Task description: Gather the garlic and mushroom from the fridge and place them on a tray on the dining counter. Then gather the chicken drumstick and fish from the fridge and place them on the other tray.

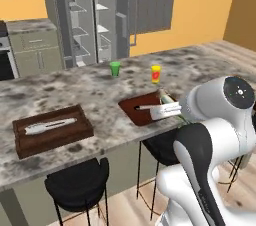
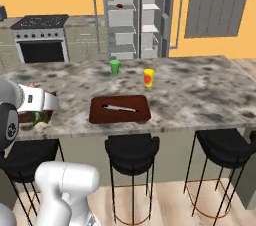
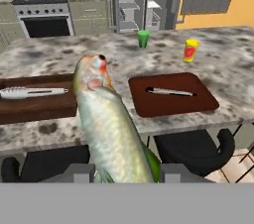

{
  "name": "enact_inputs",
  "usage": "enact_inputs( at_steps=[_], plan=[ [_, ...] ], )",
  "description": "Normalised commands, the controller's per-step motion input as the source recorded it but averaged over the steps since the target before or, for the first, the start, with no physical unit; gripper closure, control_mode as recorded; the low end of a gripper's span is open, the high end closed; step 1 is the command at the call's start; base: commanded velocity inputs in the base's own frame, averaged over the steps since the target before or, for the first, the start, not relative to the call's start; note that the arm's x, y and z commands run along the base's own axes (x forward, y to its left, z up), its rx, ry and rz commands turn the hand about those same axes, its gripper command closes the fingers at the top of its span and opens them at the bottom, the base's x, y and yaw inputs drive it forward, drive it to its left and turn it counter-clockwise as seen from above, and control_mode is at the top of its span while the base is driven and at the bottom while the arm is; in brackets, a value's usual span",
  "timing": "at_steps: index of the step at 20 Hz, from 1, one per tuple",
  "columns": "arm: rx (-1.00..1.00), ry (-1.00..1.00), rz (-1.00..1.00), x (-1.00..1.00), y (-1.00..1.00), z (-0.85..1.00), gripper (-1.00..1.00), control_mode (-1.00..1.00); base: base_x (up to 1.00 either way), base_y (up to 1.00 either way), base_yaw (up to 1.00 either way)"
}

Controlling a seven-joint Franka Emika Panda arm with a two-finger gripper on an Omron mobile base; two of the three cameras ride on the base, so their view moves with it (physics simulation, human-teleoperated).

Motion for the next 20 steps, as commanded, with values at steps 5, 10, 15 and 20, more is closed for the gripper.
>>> enact_inputs(
  at_steps=[5, 10, 15, 20],
  plan=[
    [0.00, 0.00, 0.00, 0.00, 0.00, 0.00, 1.00, 1.00, 0.60, -0.44, 0.43],
    [0.00, 0.00, 0.00, 0.00, 0.00, 0.00, 1.00, 1.00, 0.72, -0.36, 0.35],
    [0.00, 0.00, 0.00, 0.00, 0.00, 0.00, 1.00, 1.00, 0.61, -0.17, 0.25],
    [0.00, 0.00, 0.00, 0.00, 0.00, 0.00, 1.00, 1.00, 0.36, -0.18, 0.06]
  ],
)
